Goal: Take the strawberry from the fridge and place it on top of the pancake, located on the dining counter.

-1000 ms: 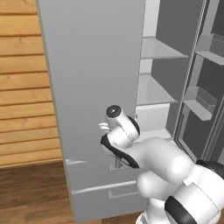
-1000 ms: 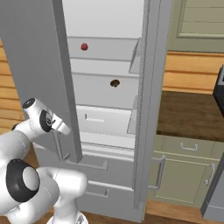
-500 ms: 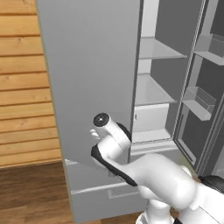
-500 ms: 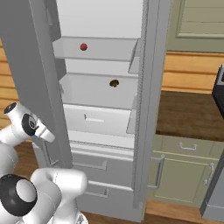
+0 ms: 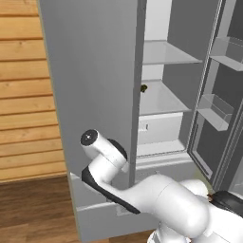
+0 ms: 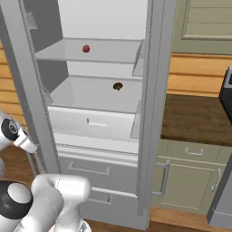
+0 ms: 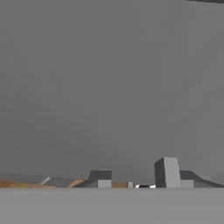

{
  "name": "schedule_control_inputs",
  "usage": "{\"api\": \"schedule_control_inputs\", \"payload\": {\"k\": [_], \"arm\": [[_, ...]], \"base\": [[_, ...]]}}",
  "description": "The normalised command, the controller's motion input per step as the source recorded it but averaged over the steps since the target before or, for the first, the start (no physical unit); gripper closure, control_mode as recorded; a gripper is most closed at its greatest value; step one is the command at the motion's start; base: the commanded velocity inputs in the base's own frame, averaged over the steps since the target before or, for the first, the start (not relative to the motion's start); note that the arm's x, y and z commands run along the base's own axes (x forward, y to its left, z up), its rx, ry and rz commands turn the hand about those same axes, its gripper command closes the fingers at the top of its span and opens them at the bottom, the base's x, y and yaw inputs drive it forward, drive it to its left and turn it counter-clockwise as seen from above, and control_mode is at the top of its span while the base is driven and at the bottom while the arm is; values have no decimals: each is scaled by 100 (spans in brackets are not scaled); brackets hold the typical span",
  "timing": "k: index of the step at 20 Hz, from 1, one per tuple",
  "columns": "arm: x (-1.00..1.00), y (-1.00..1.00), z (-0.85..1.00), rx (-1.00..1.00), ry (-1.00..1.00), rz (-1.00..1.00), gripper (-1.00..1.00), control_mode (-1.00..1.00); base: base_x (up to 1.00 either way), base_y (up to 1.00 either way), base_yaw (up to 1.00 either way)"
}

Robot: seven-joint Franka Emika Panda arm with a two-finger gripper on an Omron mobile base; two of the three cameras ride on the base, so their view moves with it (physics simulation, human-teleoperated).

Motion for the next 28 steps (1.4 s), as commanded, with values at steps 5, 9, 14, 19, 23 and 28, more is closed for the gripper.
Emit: {"api": "schedule_control_inputs", "payload": {"k": [5, 9, 14, 19, 23, 28], "arm": [[-11, 76, -9, -1, 0, -12, -100, -100], [-1, 39, 1, -5, -1, -7, -100, -100], [-2, 28, 45, -9, 0, -11, -100, -100], [-14, 12, 77, -1, 1, -11, -100, -100], [-37, 5, 83, 0, 0, -1, -100, -100], [-67, 0, 73, 0, 0, 3, -100, -100]], "base": [[0, 0, 0], [0, 0, 0], [0, 0, 0], [0, 0, 0], [0, 0, 0], [0, 0, 0]]}}
